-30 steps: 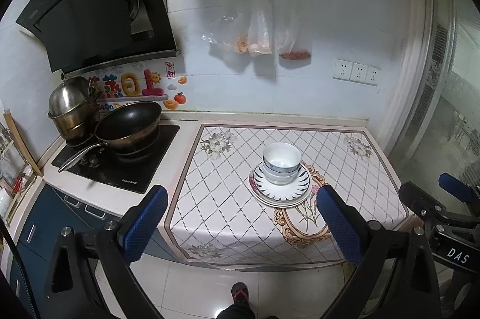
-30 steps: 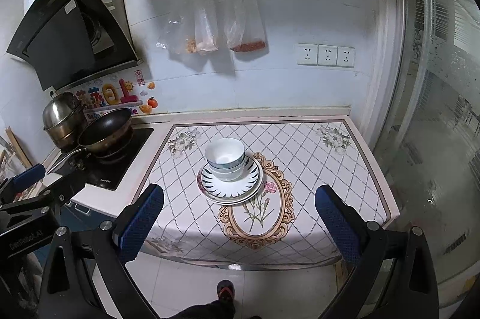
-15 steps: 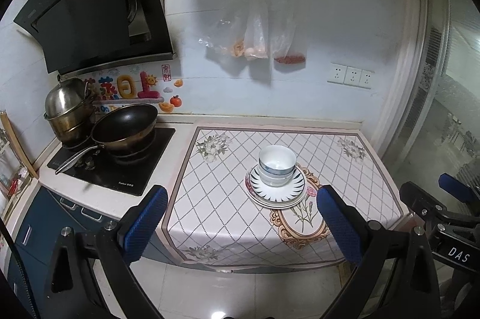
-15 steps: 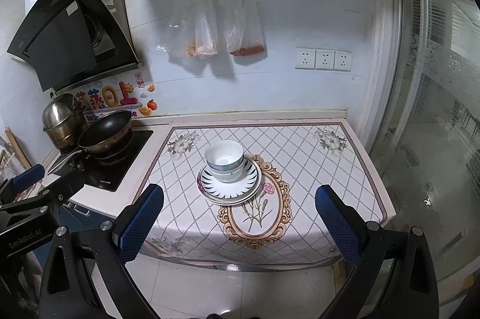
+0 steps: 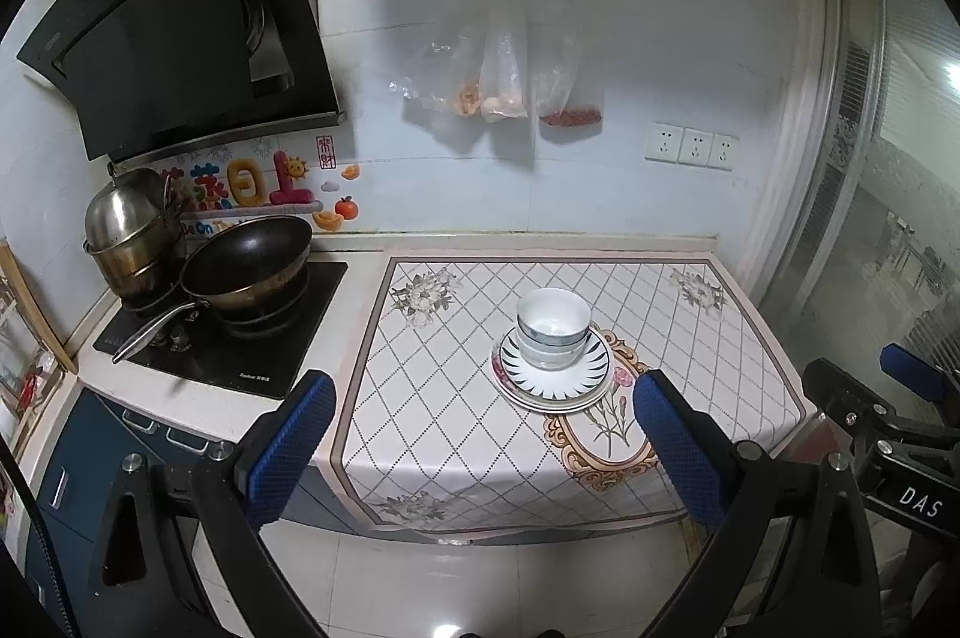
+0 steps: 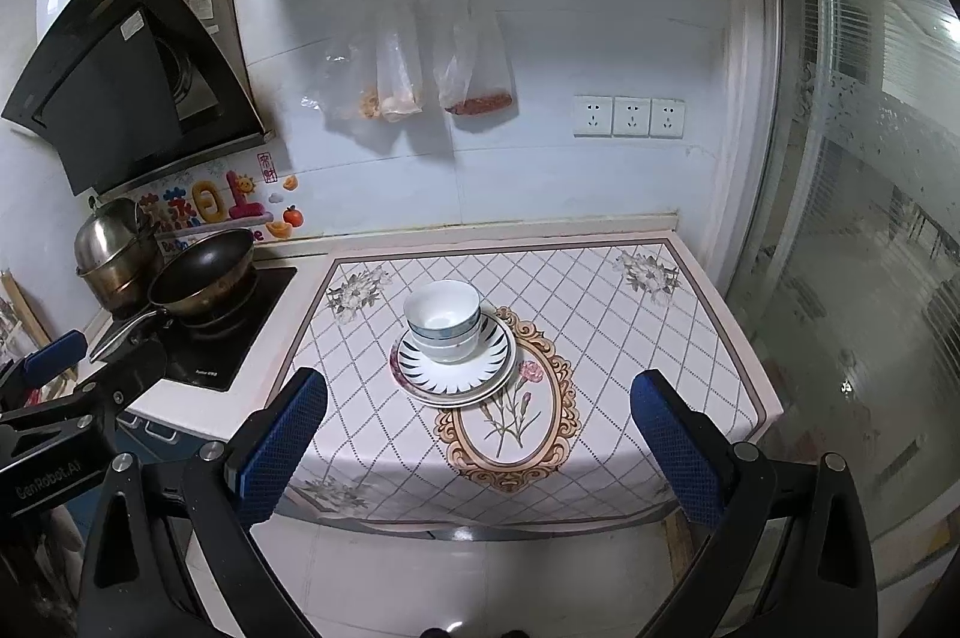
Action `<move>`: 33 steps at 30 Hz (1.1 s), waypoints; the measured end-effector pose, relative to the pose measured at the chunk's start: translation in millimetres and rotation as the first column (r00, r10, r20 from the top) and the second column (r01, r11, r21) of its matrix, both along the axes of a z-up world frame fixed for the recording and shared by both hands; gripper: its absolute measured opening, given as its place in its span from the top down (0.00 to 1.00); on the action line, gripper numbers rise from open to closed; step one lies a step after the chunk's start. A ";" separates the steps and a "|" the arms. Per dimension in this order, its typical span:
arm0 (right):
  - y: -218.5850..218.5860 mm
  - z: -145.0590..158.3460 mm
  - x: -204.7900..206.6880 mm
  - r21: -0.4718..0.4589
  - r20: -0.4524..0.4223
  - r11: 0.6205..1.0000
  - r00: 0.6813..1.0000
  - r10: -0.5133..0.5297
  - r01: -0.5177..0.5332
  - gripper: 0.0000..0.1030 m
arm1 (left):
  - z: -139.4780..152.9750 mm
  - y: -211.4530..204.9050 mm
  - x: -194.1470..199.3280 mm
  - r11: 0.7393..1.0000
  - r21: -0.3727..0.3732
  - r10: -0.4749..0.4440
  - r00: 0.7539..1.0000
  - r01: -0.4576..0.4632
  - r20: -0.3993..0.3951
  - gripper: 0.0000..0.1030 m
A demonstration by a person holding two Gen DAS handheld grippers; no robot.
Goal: Organize plates and bowls
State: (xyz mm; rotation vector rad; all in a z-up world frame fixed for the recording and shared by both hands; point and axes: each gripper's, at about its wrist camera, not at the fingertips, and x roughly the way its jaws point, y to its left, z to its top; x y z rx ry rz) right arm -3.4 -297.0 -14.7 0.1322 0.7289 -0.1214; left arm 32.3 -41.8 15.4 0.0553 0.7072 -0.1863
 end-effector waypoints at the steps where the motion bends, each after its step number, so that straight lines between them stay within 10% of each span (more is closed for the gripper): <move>1: 0.5 0.1 -0.9 0.001 0.001 1.000 1.000 0.000 0.000 0.00 | 0.5 0.3 -0.1 1.000 -0.001 0.001 1.000 -0.001 0.001 0.01; 33: 14.1 5.0 -7.4 -0.002 0.016 1.000 1.000 -0.010 0.010 0.00 | 4.4 11.6 -3.0 1.000 0.000 -0.006 1.000 0.006 0.013 0.01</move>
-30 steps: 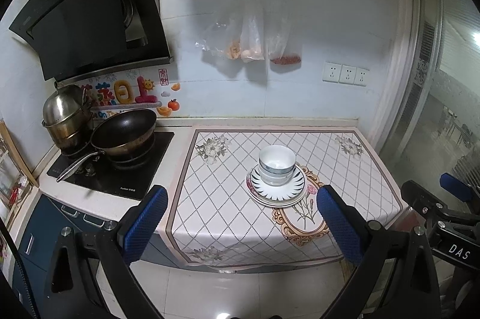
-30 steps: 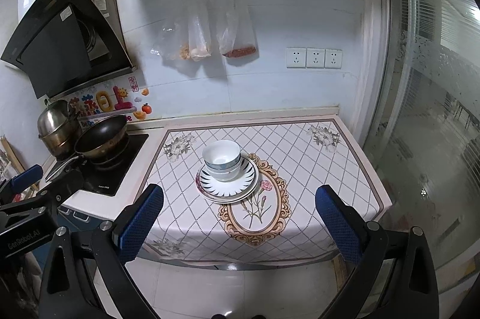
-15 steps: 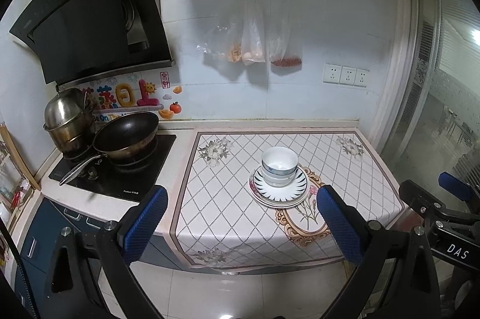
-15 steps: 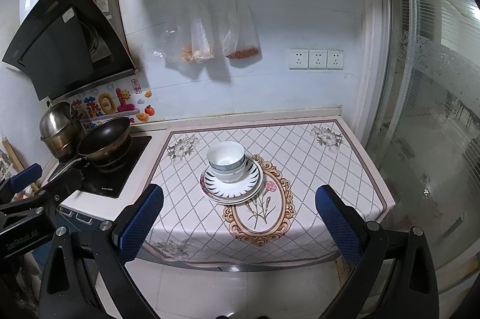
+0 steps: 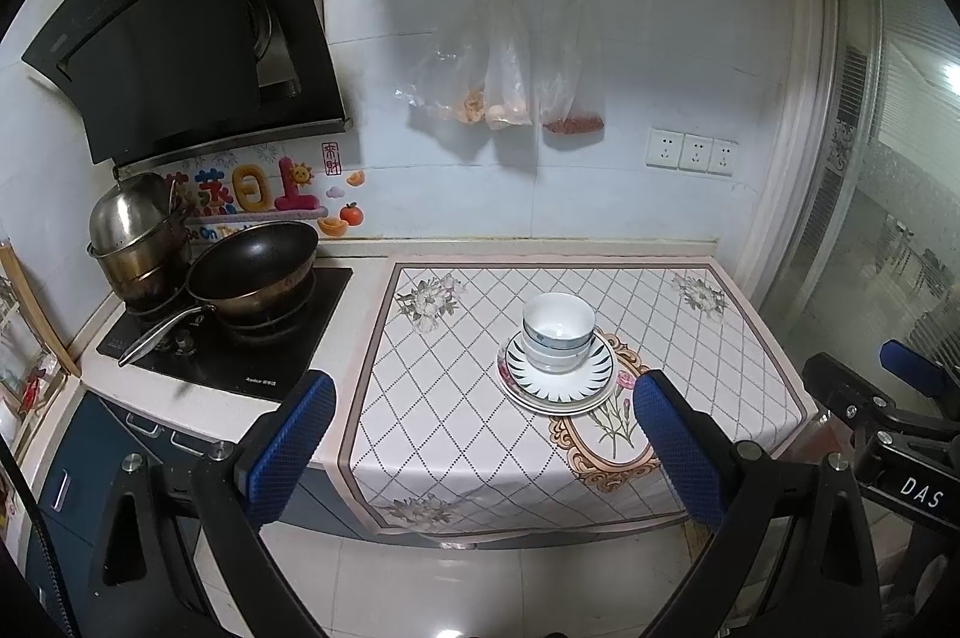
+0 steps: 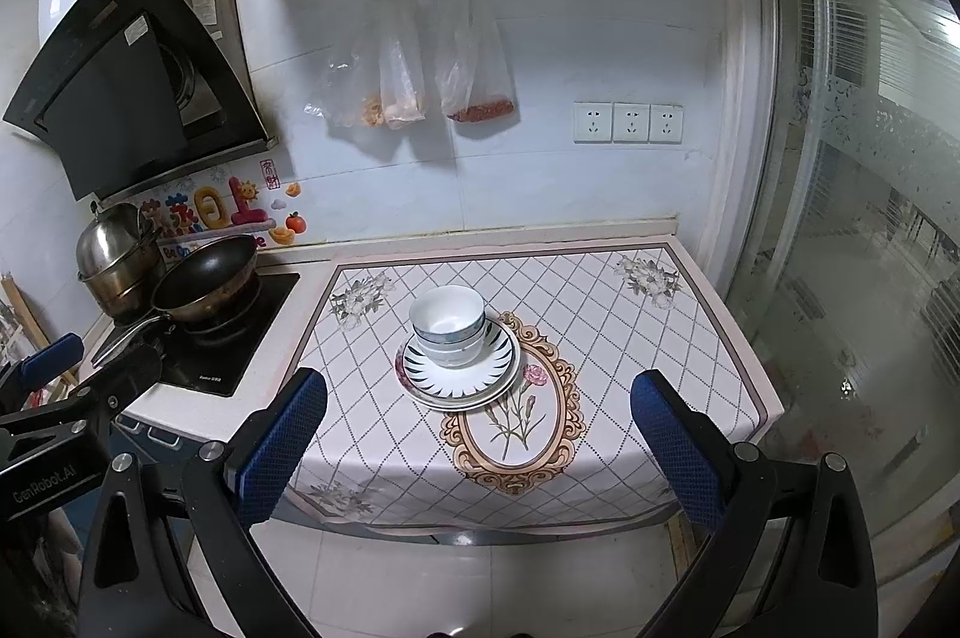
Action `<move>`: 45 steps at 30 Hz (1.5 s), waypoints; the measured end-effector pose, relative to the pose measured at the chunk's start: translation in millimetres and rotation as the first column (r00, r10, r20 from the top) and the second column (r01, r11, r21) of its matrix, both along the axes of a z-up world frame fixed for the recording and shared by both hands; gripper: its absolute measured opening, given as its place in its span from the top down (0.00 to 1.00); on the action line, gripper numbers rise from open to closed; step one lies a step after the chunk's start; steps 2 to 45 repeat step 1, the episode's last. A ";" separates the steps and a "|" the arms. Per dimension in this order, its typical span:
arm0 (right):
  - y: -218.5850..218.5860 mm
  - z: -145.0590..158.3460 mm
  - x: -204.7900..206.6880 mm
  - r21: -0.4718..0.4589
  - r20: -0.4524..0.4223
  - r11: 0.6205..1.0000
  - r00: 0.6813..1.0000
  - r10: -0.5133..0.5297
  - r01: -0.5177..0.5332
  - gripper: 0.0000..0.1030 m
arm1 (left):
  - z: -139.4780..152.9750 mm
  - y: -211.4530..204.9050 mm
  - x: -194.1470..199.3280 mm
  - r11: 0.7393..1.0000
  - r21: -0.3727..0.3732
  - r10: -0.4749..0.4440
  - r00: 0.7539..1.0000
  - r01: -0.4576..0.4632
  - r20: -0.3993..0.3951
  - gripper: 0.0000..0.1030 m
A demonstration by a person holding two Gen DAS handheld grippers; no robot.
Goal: Organize plates and bowls
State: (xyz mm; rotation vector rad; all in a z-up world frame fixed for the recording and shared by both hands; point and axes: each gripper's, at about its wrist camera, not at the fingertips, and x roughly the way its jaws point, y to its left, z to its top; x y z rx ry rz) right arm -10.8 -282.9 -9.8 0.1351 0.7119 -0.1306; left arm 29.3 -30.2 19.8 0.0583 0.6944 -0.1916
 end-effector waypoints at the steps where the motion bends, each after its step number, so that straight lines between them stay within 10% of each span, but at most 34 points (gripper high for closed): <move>1: -0.5 0.0 -0.5 -0.001 0.000 1.000 1.000 0.000 0.000 0.00 | -0.1 0.0 -0.2 1.000 0.000 0.000 1.000 0.000 0.000 0.01; 45: -0.5 0.0 -0.5 -0.001 0.000 1.000 1.000 0.000 0.000 0.00 | -0.1 0.0 -0.2 1.000 0.000 0.000 1.000 0.000 0.000 0.01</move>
